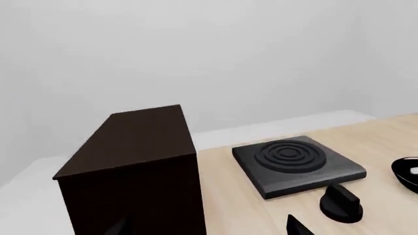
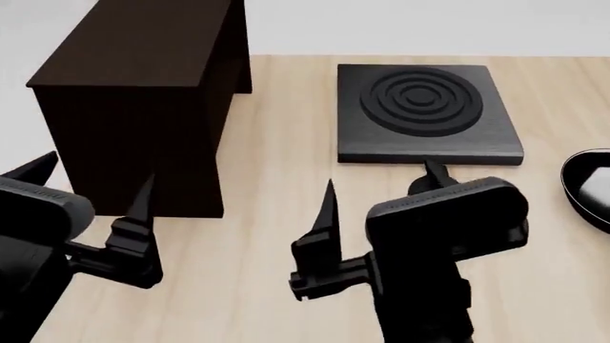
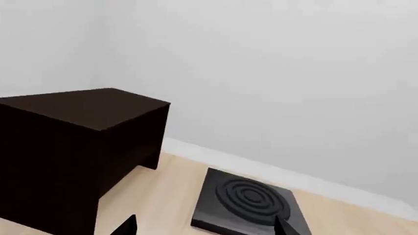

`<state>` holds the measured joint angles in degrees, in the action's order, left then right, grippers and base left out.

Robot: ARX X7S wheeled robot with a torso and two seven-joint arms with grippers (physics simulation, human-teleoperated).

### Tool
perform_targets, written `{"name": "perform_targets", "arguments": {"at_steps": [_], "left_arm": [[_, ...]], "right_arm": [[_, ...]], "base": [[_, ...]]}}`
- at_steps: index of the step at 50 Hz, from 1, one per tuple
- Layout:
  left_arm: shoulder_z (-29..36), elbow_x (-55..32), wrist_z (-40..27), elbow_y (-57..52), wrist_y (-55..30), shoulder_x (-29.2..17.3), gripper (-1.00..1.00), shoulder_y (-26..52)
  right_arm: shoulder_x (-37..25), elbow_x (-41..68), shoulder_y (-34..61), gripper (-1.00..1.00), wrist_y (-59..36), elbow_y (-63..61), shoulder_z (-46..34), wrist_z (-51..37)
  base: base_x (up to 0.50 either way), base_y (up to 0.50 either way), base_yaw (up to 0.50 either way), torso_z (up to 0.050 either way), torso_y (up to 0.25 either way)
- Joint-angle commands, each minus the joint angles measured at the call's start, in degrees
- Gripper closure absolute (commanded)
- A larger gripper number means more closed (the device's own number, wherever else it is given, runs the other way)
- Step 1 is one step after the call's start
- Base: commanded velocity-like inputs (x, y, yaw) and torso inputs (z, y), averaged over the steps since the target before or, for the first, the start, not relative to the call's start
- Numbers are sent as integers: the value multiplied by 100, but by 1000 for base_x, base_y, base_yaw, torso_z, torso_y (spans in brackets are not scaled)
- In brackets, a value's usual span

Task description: Put the frying pan under the cabinet shelf.

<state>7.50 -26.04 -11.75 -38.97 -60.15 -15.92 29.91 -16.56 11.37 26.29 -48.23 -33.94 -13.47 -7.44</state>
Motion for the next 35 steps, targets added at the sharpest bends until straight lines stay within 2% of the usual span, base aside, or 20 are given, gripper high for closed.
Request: {"name": "perform_targets", "arguments": {"at_steps": [1,9,15,20,28,35], "left_arm": [[-317,-653,-39,-486,-1697,-9,-100,1543],[-388,-812,-92,-492,-2238,-28,-100,2258],[-565,-982,-96,-383,-2633,41,-100,2775],[-575,-1104,-110,-151,-2873,71,-100,3257],[-429,-2240,-965,601,-2956,-113,-100,4302],[-207,-2592,-1176,1126,-2913,-184,-100,4883]], "right_arm": [[-255,230,1302,-100,-1419,-511,202,178],[-496,193,2179,-100,-1798,-347,425,221],[-552,425,2807,-100,-2426,-428,645,414],[-702,409,3220,-100,-2606,-138,495,492],[-729,411,3884,-100,-2828,163,230,563],[-737,420,4364,-100,-2957,396,-2,632]], "base": [[0,0,0,0,0],[0,0,0,0,0],[0,0,0,0,0],[0,0,0,0,0],[0,0,0,0,0],[0,0,0,0,0]]}}
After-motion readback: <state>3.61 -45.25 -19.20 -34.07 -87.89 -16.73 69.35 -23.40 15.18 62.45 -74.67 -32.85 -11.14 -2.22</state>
